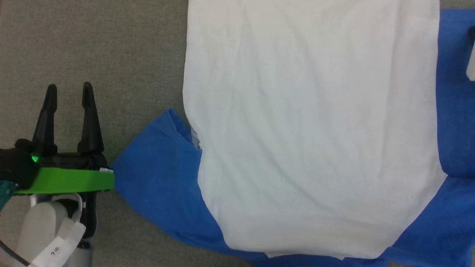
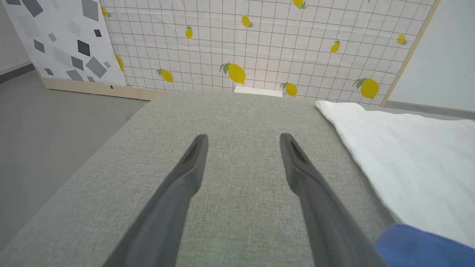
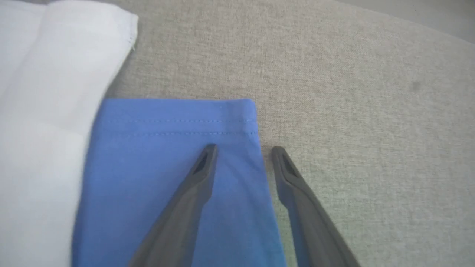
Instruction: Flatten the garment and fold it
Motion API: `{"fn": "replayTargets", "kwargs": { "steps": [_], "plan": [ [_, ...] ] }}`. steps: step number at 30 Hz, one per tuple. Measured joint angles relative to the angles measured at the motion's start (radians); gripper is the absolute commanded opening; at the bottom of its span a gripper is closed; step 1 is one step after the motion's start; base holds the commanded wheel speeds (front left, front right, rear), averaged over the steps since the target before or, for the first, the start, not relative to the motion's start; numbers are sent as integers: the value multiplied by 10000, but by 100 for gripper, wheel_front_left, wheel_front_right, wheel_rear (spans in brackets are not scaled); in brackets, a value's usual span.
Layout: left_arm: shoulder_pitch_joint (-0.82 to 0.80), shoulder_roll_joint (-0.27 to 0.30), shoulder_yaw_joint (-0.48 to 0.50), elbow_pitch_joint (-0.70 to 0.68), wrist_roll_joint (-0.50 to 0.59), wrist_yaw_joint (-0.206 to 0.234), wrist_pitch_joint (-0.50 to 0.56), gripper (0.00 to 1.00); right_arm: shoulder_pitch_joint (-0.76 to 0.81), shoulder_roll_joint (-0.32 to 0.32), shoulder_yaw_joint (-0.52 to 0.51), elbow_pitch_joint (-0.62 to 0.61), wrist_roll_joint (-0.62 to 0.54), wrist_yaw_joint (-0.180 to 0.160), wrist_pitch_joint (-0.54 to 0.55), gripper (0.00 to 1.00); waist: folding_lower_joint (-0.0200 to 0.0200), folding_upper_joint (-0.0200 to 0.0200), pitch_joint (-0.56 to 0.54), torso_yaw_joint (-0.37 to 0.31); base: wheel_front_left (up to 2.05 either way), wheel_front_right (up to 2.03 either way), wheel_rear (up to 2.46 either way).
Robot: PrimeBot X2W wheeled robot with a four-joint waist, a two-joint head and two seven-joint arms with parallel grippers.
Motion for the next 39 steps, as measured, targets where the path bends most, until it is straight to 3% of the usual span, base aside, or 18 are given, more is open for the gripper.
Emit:
{"fn": "replayTargets", "kwargs": {
  "steps": [7,14,19,23,31,39],
  "plan": [
    [20,-190,54,309,244,-119,0,100,291,353,-1147,-90,685,13,-476,0,0,0,-552,-185,0,0,0],
    [273,-479,209,487,320,-148,0,100,1467,-33,-2293,-1162,892,13,-874,0,-1,0,-1531,-448,0,0,0],
    [713,-711,240,577,380,-146,0,100,2449,-232,-2491,-2359,1358,13,-640,0,-2,0,-2338,-659,0,0,0],
    [1081,-815,311,625,384,-144,-2,100,3148,-464,-2013,-3488,1992,13,-341,0,-2,0,-3025,-814,0,0,0],
    [1675,-907,416,575,391,-40,-2,100,4303,-449,61,-5891,3603,13,844,0,-2,0,-4248,-1004,0,0,0],
    [1941,-911,449,535,389,33,-2,100,4754,-48,2840,-6646,4567,12,1352,0,-3,0,-4976,-854,0,0,0]
  ]
}}
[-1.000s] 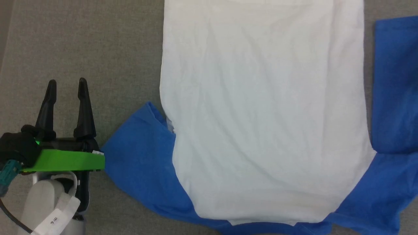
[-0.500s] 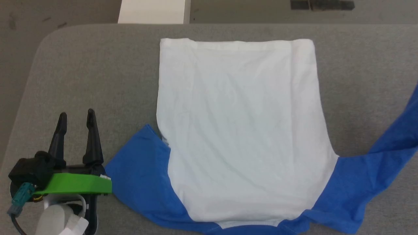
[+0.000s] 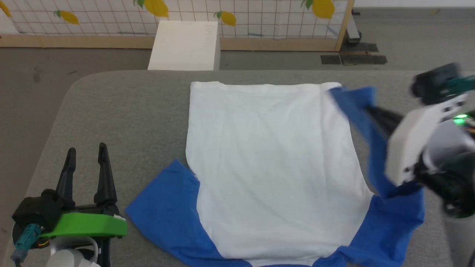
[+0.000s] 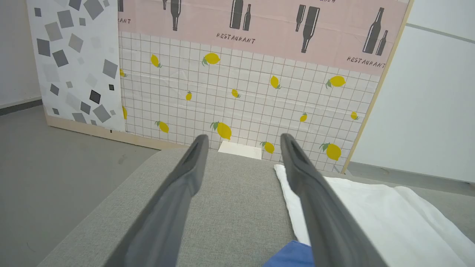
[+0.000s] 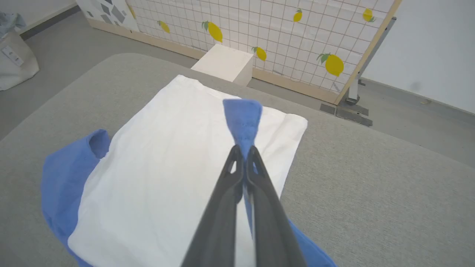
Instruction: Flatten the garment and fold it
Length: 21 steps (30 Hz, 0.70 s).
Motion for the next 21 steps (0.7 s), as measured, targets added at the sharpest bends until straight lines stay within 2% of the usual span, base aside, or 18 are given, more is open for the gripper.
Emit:
{"fn": "replayTargets", "kwargs": {
  "steps": [6,12,18,21],
  "plan": [
    [88,-6,-63,-15,-13,48,2,100,-3,477,2291,982,382,2,-242,0,0,0,-98,362,0,0,0],
    [90,-4,-86,33,-96,56,4,100,-4,1072,4263,2604,571,0,-861,0,0,0,3,694,0,0,0],
    [87,-2,-81,132,-153,56,4,100,-3,1716,5354,4378,794,0,-1501,0,0,0,224,882,0,0,0],
    [83,-4,-90,194,-155,56,4,100,-12,1818,5925,5172,777,0,-1720,0,0,0,324,949,0,0,0]
  ]
}}
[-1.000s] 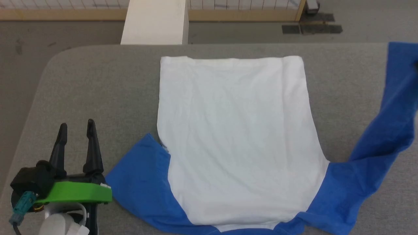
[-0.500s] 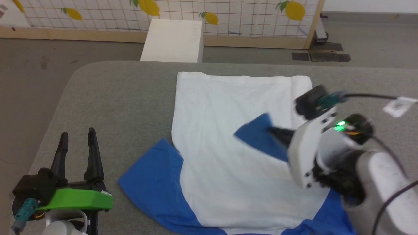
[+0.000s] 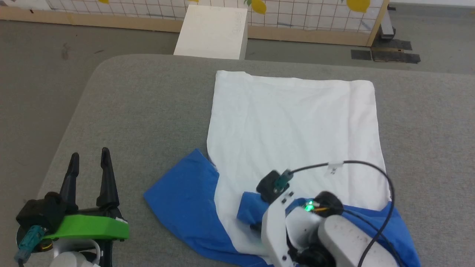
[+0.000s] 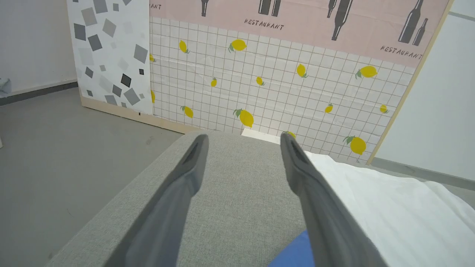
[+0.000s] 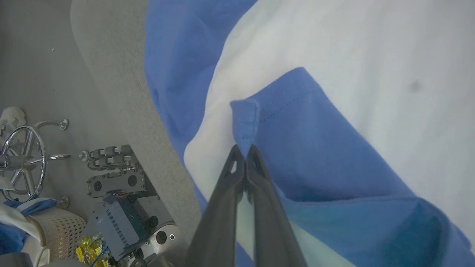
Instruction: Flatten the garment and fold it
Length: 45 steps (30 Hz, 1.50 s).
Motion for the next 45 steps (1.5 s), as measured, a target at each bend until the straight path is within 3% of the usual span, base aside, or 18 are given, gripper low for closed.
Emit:
{"fn": "replayTargets", "kwargs": {
  "steps": [4,5,6,11,15,22,30,34,37,40,45],
  "plan": [
    [-8,0,-4,84,-29,0,-2,100,-7,84,656,633,268,0,-146,0,0,0,86,50,0,0,0],
    [-8,0,-6,107,-31,-2,0,100,-21,107,729,723,364,0,-190,5,0,0,94,43,0,0,0],
    [-9,0,-10,119,-33,-12,0,100,-37,111,773,744,449,0,-259,100,0,0,100,35,0,0,0],
    [-13,6,-8,213,-40,-27,0,100,-370,150,453,428,997,0,-947,100,0,0,63,-56,0,0,0],
    [-6,42,21,293,-42,-27,-2,100,-474,77,-629,-326,1496,0,-1569,100,1,0,-92,-171,0,0,0],
    [45,38,-21,341,-105,-12,17,100,-158,-245,-4458,-1427,1131,0,-2742,100,1,0,-339,-466,0,0,0],
    [50,17,-115,495,-370,50,629,100,1139,36,-8080,-2525,-29,0,-2589,100,0,0,-287,-802,0,0,0],
    [-613,8,-420,940,-575,391,2318,100,1615,278,-9089,-3204,-531,0,-2211,100,0,0,-63,-857,0,0,0],
    [-2030,313,-777,1801,-543,1174,5427,100,1722,458,-9486,-3818,-796,0,-1914,100,1,0,232,-915,0,0,0],
    [-2607,759,-1181,2324,-364,1478,7716,100,1724,570,-9557,-4102,-869,0,-1760,100,0,0,450,-1003,0,0,0],
    [-2747,1210,-1866,2464,-293,1327,10372,100,1722,652,-9728,-4259,-930,0,-1724,100,1,0,795,-1193,0,0,0]
  ]
}}
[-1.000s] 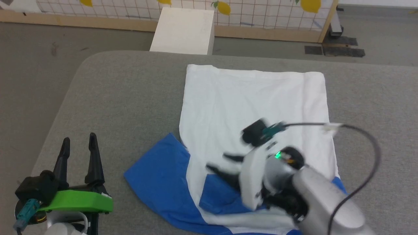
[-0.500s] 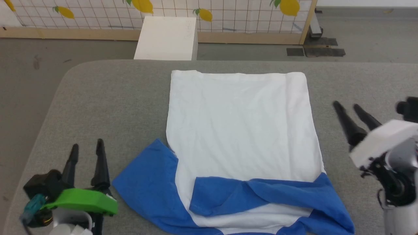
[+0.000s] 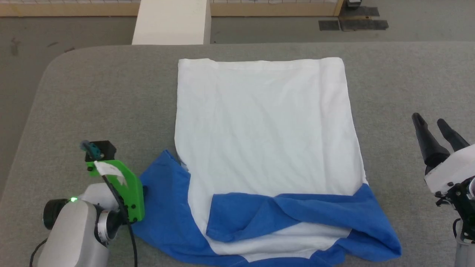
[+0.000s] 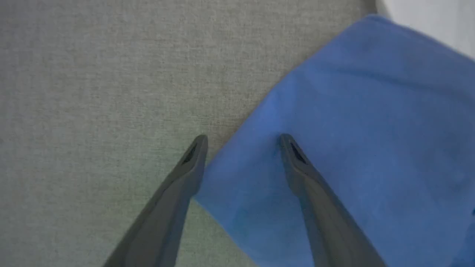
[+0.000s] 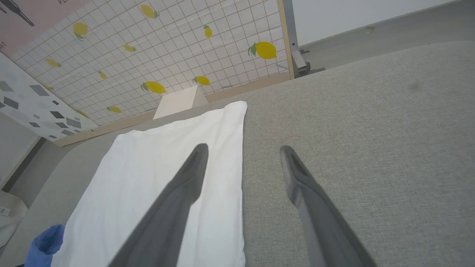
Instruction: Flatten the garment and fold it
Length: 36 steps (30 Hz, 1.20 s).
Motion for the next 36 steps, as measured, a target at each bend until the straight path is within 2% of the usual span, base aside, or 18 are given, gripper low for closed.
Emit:
{"fn": "replayTargets", "kwargs": {
  "steps": [7,8,9,10,15,18,22,25,28,31,36],
  "plan": [
    [71,84,-276,-35,-295,-337,815,100,0,27,-84,-36,-21,0,-12,100,0,0,315,-162,0,0,0],
    [83,79,-293,-36,-372,-408,844,52,0,29,-104,-36,-17,0,-38,100,0,0,334,-168,0,0,0],
    [101,61,-290,-46,-443,-474,842,24,0,31,-132,-36,-13,0,-48,100,0,0,350,-166,0,0,0],
    [128,44,-291,-50,-472,-529,763,0,0,31,-157,-33,-10,0,-56,100,0,0,361,-153,0,0,0],
    [290,-437,222,-36,-1049,-543,-280,0,1,35,-171,67,-6,0,-142,100,1,0,288,-55,0,0,0],
    [474,-888,1081,-184,-1678,-184,-1360,0,16,48,-138,188,-4,0,-173,100,1,0,132,12,0,0,0],
    [774,-1231,2184,-918,-2366,132,-2424,0,147,54,-148,349,0,0,-186,100,1,0,-138,125,0,0,0],
    [1188,-1304,2472,-1770,-2575,155,-2796,0,301,56,-184,451,31,0,-188,100,1,0,-362,236,0,0,0],
    [1523,-1425,2033,-2754,-2568,-36,-2748,0,398,56,-230,502,38,0,-186,100,1,0,-544,400,0,0,0],
    [1727,-1597,1120,-3530,-2483,-362,-2362,0,419,56,-251,522,48,0,-184,100,1,0,-665,579,0,0,0],
    [1784,-1845,-894,-3958,-2167,-1007,-1632,0,421,58,-222,581,75,0,-180,100,1,0,-801,772,0,0,0]
  ]
}}
